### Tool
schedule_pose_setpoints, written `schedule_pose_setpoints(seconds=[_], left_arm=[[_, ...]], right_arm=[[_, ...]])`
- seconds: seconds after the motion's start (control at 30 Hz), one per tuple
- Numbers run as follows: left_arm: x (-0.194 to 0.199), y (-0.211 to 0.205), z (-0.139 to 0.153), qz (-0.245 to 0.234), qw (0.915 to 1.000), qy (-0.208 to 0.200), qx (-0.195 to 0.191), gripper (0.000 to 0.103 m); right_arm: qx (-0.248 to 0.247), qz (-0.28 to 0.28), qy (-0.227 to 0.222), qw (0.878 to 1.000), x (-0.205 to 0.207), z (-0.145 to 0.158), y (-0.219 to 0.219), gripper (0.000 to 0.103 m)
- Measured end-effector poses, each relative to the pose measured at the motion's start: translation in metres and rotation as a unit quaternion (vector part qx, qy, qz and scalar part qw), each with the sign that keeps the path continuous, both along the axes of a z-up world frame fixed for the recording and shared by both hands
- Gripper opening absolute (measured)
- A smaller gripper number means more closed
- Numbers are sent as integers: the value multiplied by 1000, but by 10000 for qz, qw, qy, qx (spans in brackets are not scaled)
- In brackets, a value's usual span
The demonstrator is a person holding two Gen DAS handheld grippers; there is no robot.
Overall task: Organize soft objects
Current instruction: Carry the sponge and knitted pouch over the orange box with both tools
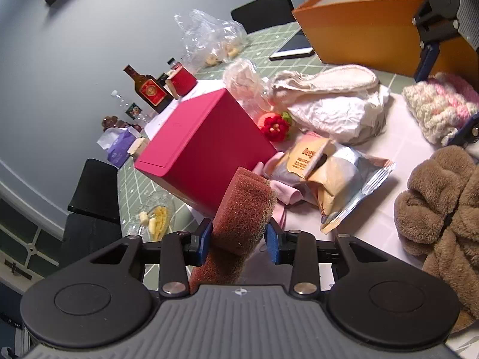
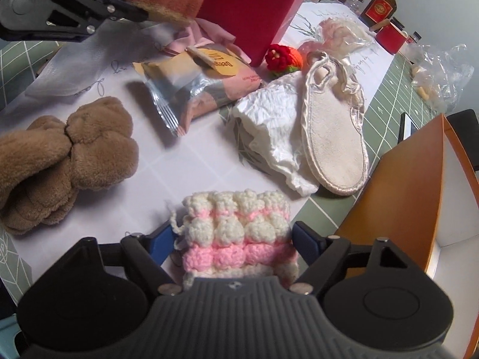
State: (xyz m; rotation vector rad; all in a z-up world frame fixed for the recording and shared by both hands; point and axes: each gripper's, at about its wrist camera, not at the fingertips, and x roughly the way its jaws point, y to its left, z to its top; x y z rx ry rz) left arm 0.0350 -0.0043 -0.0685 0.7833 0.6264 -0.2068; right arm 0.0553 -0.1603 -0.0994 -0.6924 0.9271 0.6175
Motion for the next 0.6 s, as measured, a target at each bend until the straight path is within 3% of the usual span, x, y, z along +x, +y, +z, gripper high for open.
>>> schedule_pose_setpoints(seconds=[0.3, 0.37, 0.6], left_arm=[[-12, 7, 14, -8, 9997, -161, -188, 42], [-15, 8, 17, 4, 9995, -217, -211, 42], [-23, 13, 30, 84, 9987, -367, -330, 42]], right_arm=[[54, 58, -175, 9998, -7, 8, -1, 49], [147, 90, -228, 9996, -10, 14, 1, 34], [430, 84, -273, 9987, -10, 32, 0, 33]])
